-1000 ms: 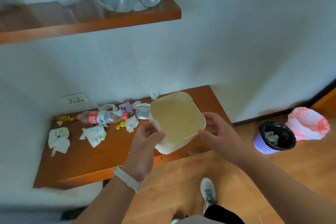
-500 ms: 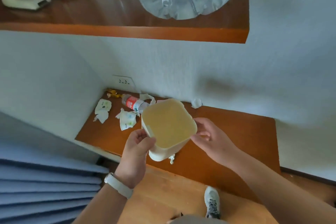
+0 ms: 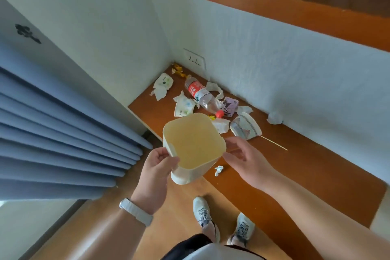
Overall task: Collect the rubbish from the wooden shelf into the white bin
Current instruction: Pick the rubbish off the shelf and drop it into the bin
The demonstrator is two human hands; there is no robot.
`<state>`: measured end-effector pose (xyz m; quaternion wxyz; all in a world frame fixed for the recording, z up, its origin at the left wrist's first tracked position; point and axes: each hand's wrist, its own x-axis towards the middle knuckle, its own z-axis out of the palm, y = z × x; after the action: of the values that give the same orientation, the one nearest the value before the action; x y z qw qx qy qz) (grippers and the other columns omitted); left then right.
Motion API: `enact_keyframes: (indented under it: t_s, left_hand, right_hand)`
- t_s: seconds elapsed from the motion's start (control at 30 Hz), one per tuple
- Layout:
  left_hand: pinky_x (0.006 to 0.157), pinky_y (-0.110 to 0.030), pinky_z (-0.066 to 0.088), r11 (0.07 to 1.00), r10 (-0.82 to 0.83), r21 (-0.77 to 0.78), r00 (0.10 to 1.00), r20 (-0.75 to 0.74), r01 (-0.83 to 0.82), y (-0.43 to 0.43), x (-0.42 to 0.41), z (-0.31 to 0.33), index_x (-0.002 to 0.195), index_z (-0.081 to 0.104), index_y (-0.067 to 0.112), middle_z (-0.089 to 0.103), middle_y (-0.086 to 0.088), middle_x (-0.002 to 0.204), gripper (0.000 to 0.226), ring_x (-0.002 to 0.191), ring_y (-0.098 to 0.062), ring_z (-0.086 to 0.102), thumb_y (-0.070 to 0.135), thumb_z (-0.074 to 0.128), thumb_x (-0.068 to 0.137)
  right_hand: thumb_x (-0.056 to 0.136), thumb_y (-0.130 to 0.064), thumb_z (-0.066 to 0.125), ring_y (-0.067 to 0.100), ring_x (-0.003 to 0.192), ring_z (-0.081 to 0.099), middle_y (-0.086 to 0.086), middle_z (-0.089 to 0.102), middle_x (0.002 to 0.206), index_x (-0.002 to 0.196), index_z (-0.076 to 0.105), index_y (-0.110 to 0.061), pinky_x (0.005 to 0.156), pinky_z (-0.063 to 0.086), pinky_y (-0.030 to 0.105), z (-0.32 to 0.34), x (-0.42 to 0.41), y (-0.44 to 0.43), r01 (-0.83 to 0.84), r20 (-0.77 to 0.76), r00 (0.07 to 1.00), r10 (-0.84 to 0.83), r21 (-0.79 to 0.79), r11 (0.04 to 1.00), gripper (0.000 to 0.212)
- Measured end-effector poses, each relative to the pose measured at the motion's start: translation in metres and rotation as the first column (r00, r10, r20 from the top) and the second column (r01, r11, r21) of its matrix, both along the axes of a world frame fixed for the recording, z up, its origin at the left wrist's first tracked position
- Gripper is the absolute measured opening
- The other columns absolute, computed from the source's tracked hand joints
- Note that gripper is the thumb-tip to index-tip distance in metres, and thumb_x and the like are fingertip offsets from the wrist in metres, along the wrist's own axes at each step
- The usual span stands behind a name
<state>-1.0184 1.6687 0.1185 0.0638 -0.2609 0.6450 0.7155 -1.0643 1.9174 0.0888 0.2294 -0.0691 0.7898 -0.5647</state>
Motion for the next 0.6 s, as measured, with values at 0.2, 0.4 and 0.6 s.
enact_keyframes:
  t_s: [0.2,0.4,0.6]
  left_hand:
    - [0.078,-0.039,0.047,0.997,0.076,0.016,0.997,0.025,-0.076,-0.031,-0.001,-0.013,0.113,0.054,-0.007,0.065,-0.021,0.099,0.050,0.088,-0.031,0.059,0.013,0.067,0.070]
    - [0.074,-0.033,0.053,0.998,0.046,0.028,0.998,0.039,-0.047,-0.059,-0.010,-0.024,0.112,0.055,-0.008,0.067,-0.020,0.098,0.047,0.082,-0.026,0.063,0.014,0.066,0.072]
    - [0.070,-0.030,0.054,0.996,0.074,0.051,0.996,0.056,-0.077,-0.088,-0.014,-0.042,0.117,0.054,-0.007,0.069,-0.017,0.099,0.053,0.080,-0.020,0.066,0.015,0.068,0.071]
  right_hand:
    - [0.094,-0.049,0.057,0.003,0.112,0.055,-0.019,0.051,0.126,0.135,0.046,-0.033,0.083,0.044,0.013,-0.048,-0.007,-0.005,-0.077,0.038,0.997,0.069,0.306,0.949,0.045]
    - [0.090,-0.048,0.065,0.010,0.119,0.054,-0.009,0.043,0.142,0.140,0.042,-0.032,0.073,0.044,0.008,-0.092,-0.002,-0.020,-0.177,0.082,0.984,0.160,0.583,0.793,0.058]
    - [0.089,-0.050,0.064,0.009,0.111,0.056,-0.006,0.046,0.136,0.143,0.041,-0.031,0.072,0.046,0.007,-0.118,0.006,-0.042,-0.172,0.028,0.976,0.214,0.699,0.694,0.062]
